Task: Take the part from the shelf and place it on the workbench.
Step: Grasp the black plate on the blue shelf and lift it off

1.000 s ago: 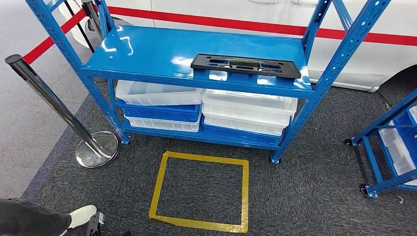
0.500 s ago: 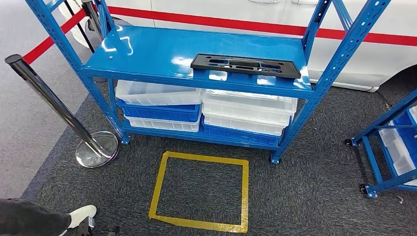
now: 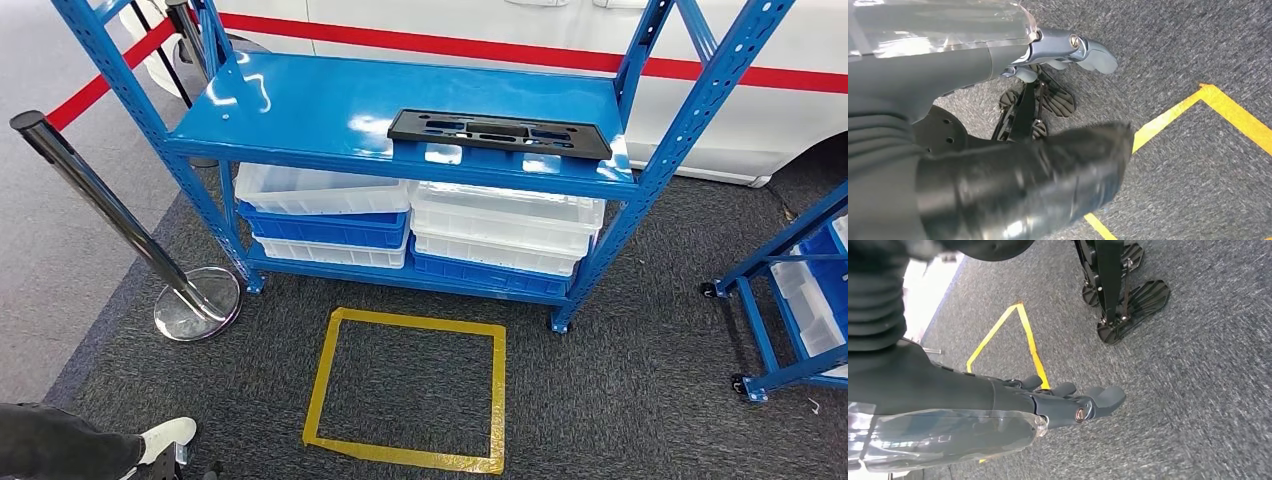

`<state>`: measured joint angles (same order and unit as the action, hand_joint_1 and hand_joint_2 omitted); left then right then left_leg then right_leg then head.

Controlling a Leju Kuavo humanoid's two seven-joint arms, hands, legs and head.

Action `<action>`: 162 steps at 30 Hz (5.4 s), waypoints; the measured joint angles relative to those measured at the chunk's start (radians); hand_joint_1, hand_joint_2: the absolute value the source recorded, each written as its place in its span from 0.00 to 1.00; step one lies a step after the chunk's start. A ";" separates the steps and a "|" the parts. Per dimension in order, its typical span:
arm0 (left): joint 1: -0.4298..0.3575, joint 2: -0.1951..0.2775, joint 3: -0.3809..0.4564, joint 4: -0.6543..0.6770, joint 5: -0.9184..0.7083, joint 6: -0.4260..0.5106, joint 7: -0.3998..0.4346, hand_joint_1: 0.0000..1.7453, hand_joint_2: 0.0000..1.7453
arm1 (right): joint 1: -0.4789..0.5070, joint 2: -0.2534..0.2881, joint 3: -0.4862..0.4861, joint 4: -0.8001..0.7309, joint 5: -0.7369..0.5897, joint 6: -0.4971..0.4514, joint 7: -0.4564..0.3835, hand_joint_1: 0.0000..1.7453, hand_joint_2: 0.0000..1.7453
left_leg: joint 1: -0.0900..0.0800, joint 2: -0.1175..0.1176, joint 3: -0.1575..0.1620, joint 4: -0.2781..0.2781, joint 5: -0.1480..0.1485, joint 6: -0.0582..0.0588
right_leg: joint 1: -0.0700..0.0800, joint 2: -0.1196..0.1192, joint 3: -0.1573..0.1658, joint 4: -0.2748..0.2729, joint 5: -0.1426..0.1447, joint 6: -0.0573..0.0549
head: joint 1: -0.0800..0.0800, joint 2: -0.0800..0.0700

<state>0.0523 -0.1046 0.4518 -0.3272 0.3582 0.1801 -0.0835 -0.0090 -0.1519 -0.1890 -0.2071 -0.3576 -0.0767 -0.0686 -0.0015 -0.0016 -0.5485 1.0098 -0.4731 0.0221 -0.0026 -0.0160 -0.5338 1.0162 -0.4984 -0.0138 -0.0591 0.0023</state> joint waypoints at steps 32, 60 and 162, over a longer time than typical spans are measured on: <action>-0.032 -0.022 0.055 0.070 -0.152 -0.129 0.011 0.00 0.00 | -0.819 -0.023 0.634 -0.365 1.192 -0.213 -0.170 0.00 1.00 | -0.006 -0.001 -0.020 0.004 0.017 0.010 | -0.002 -0.002 -0.015 0.007 0.014 0.014 | 0.000 0.000; -0.029 -0.025 0.055 0.093 -0.291 -0.177 0.038 0.00 0.00 | -1.029 0.065 1.129 -0.595 1.871 -0.384 0.024 0.00 1.00 | -0.006 -0.004 -0.024 0.007 0.017 0.010 | -0.002 -0.004 -0.015 0.006 0.015 0.014 | 0.000 0.000; -0.016 -0.128 0.311 0.009 -0.551 -0.195 0.172 0.00 0.00 | -1.187 0.202 1.137 -0.221 1.557 0.109 -0.062 0.00 0.00 | -0.006 -0.004 -0.024 0.008 0.017 0.010 | -0.002 -0.005 -0.016 0.006 0.015 0.014 | 0.000 0.000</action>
<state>0.0364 -0.2331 0.7629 -0.3180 -0.1928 -0.0152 0.0883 -1.1963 0.0502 0.9476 -0.4284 1.1996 0.0327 -0.1305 -0.0075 -0.0059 -0.5728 1.0174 -0.4564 0.0323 -0.0044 -0.0206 -0.5496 1.0219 -0.4837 0.0005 -0.0591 0.0023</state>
